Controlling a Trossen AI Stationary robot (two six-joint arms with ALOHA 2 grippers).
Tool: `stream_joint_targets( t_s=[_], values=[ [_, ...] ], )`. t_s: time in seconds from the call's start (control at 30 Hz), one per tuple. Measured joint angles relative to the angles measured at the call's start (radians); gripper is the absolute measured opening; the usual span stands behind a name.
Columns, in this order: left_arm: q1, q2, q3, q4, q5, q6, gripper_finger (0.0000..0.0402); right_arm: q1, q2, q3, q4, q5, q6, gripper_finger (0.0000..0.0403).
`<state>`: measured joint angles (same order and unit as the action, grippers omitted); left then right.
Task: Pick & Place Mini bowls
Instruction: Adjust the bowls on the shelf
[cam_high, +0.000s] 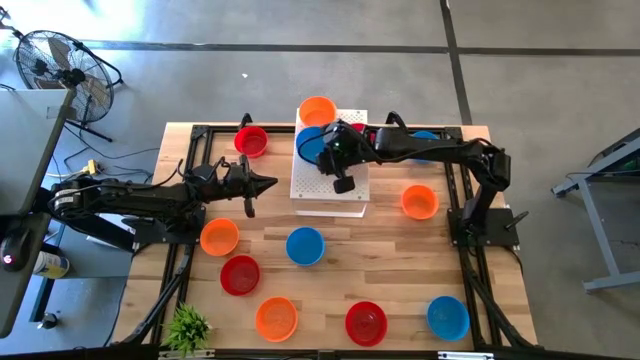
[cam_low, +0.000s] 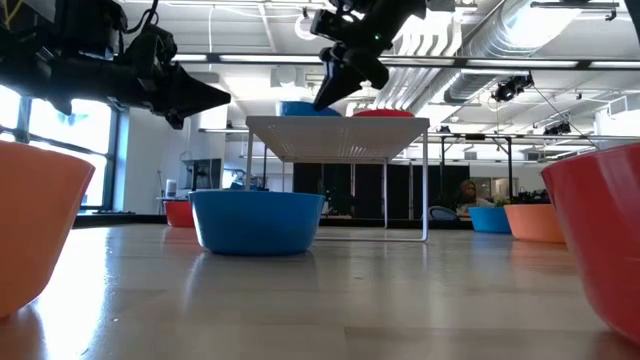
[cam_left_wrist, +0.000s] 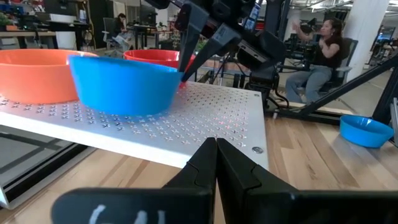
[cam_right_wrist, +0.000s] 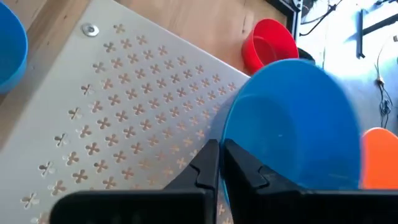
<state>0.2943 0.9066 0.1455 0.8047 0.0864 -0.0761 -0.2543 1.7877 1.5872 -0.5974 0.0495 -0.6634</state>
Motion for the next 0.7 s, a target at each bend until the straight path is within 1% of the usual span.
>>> stream_joint_targets(
  t_s=[0.1, 0.23, 0.33, 0.7],
  values=[
    [0.0, 0.0, 0.0, 0.0, 0.0, 0.0, 0.0001, 0.0, -0.001, 0.0, -0.002, -0.01, -0.01, 0.0014],
    [0.0, 0.0, 0.0, 0.0, 0.0, 0.0, 0.0001, 0.0, -0.001, 0.0, 0.001, -0.055, -0.018, 0.0005],
    [0.0, 0.0, 0.0, 0.0, 0.0, 0.0, 0.0001, 0.002, -0.001, 0.0, 0.0, -0.068, -0.025, 0.0003],
    [0.0, 0.0, 0.0, 0.0, 0.0, 0.0, 0.0001, 0.02, -0.001, 0.001, 0.024, -0.069, -0.044, 0.0021]
  ],
)
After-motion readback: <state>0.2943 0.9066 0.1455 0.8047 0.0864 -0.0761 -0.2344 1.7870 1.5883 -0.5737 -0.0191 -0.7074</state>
